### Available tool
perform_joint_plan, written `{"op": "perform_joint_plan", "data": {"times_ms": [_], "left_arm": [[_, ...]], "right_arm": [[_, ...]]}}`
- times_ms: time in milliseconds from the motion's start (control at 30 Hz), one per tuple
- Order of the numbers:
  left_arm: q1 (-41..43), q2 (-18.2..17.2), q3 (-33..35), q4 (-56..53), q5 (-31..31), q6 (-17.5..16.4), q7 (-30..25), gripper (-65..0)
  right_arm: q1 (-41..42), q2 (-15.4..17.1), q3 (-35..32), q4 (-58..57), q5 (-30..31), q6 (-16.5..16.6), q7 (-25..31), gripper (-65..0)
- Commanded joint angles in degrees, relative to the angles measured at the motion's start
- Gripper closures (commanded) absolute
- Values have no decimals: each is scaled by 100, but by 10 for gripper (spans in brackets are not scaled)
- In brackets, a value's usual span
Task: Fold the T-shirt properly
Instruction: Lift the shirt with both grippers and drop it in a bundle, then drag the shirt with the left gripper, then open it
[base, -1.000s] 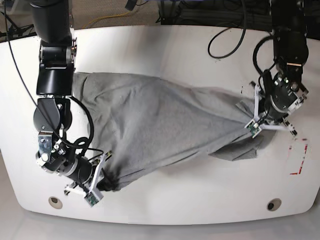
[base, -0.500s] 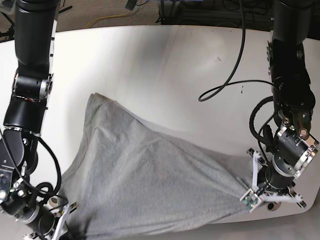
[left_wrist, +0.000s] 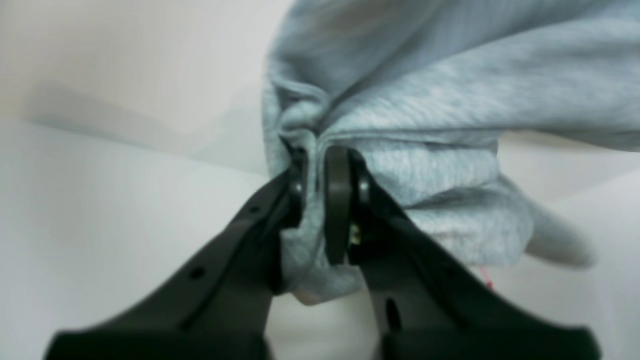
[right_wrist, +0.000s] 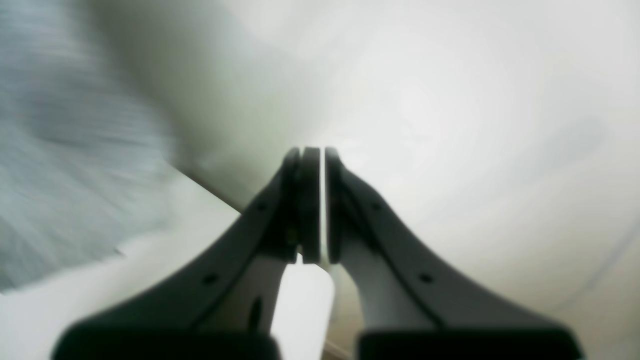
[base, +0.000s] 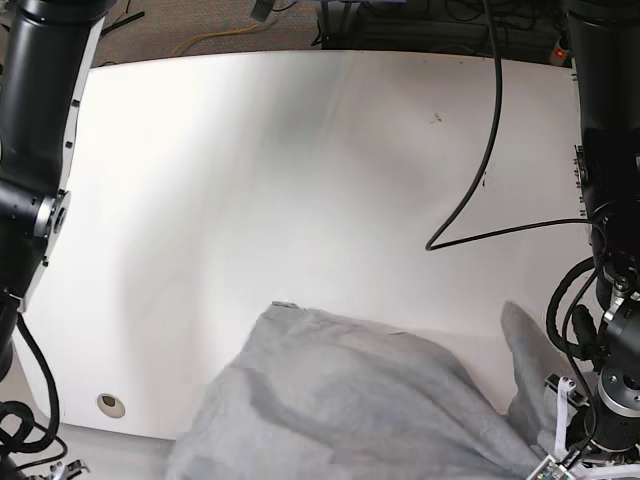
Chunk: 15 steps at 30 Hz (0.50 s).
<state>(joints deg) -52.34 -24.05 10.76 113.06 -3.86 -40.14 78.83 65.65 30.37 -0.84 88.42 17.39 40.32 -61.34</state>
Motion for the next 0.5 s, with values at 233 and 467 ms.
{"op": "perform_joint_plan", "data": {"times_ms": [233, 467], "left_arm": [[869, -201, 255, 198, 12, 14, 117, -3], [2170, -210, 220, 224, 21, 14, 117, -3]], "right_arm": [[-1681, 203, 774, 876, 50, -32, 20, 0], [-3290, -272, 1539, 1123, 50, -32, 29, 0]]}}
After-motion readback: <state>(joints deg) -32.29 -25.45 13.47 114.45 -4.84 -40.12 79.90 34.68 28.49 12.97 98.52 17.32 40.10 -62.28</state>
